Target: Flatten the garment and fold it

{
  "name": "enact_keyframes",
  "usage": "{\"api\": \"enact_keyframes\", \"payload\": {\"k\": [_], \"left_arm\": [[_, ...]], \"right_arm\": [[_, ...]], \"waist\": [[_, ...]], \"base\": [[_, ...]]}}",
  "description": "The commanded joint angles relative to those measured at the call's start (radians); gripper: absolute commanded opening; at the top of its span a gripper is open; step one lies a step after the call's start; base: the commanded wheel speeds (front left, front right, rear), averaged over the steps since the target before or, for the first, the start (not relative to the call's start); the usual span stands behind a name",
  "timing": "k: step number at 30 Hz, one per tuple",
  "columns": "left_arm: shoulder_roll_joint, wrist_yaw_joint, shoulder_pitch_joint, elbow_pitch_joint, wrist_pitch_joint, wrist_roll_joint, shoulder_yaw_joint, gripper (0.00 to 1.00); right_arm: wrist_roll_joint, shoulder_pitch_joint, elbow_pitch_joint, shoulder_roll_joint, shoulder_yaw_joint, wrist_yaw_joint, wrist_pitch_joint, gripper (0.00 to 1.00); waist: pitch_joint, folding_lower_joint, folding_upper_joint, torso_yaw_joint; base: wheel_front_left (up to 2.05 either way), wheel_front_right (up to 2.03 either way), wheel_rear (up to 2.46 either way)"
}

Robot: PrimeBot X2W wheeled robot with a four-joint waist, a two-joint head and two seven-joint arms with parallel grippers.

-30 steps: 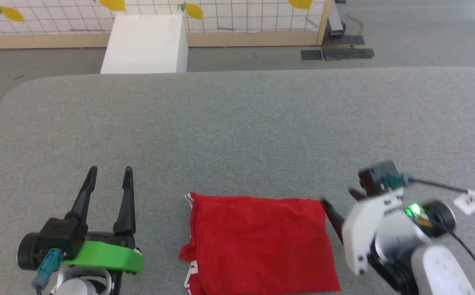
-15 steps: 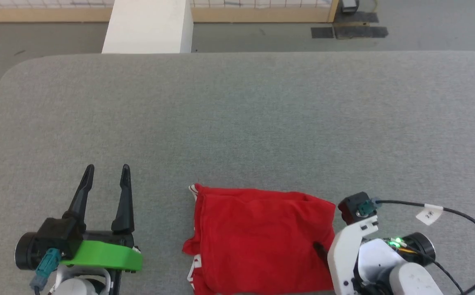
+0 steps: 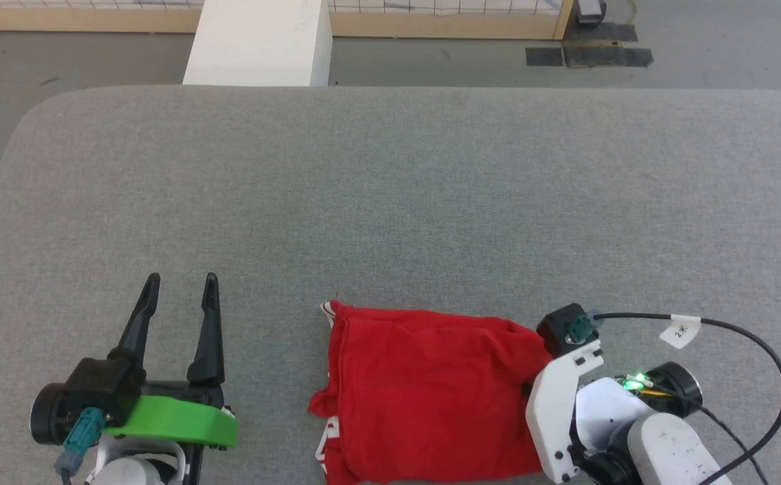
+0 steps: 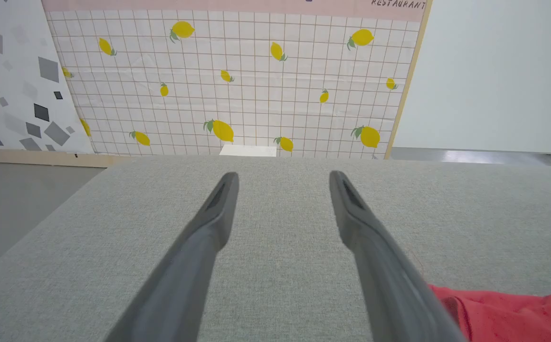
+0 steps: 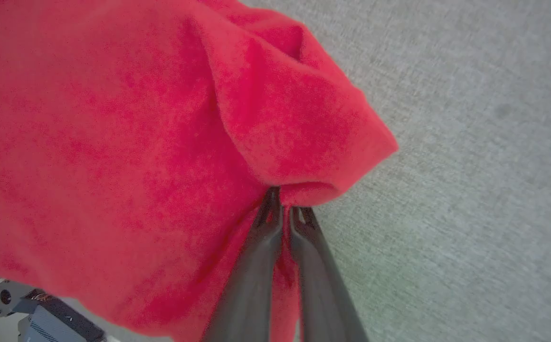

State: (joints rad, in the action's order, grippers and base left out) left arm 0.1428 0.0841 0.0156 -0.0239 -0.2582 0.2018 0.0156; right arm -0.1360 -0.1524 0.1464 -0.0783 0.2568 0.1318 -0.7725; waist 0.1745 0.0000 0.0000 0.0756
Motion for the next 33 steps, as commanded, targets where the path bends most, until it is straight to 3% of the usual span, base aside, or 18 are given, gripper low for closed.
{"api": "enact_keyframes", "payload": {"k": [1,4,7,12,15,23,33], "left_arm": [[0.000,0.004,0.007,0.002,-0.004,-0.004,0.004,1.00],[0.002,0.003,0.000,0.000,-0.004,-0.001,0.002,1.00],[0.004,0.001,-0.013,-0.009,-0.004,0.004,-0.003,1.00],[0.011,0.003,-0.005,-0.019,-0.004,0.006,-0.003,1.00],[0.020,0.004,0.013,-0.022,-0.004,0.003,-0.001,1.00],[0.058,-0.007,0.054,-0.064,0.014,-0.010,-0.014,1.00],[0.128,-0.038,0.087,-0.206,0.067,-0.031,-0.072,1.00]], "right_arm": [[-0.017,-0.017,-0.011,-0.023,0.029,-0.001,0.003,0.00],[-0.058,-0.042,-0.069,-0.088,0.105,-0.001,-0.021,0.00],[-0.084,-0.078,-0.129,-0.203,0.162,-0.001,-0.073,0.00],[-0.126,-0.129,-0.188,-0.348,0.169,-0.001,-0.129,0.00],[-0.153,-0.161,-0.184,-0.402,0.145,-0.001,-0.142,0.00],[-0.170,-0.292,-0.072,-0.434,0.039,-0.001,-0.080,0.00],[-0.089,-0.442,0.165,-0.461,-0.177,-0.001,0.067,0.00]], "waist": [[-0.011,0.0000,0.0000,0.000],[-0.024,0.0000,0.0000,-0.021],[-0.019,0.0000,0.0000,-0.081],[0.024,0.0000,0.0000,-0.223],[0.053,0.0000,0.0000,-0.312],[0.144,0.0000,0.0000,-0.459],[0.309,0.0000,0.0000,-0.453]], "base": [[0.00,0.00,0.00],[0.00,0.00,0.00],[0.00,0.00,0.00],[0.00,0.00,0.00],[0.00,0.00,0.00],[0.00,0.00,0.00],[0.00,0.00,0.00]]}}
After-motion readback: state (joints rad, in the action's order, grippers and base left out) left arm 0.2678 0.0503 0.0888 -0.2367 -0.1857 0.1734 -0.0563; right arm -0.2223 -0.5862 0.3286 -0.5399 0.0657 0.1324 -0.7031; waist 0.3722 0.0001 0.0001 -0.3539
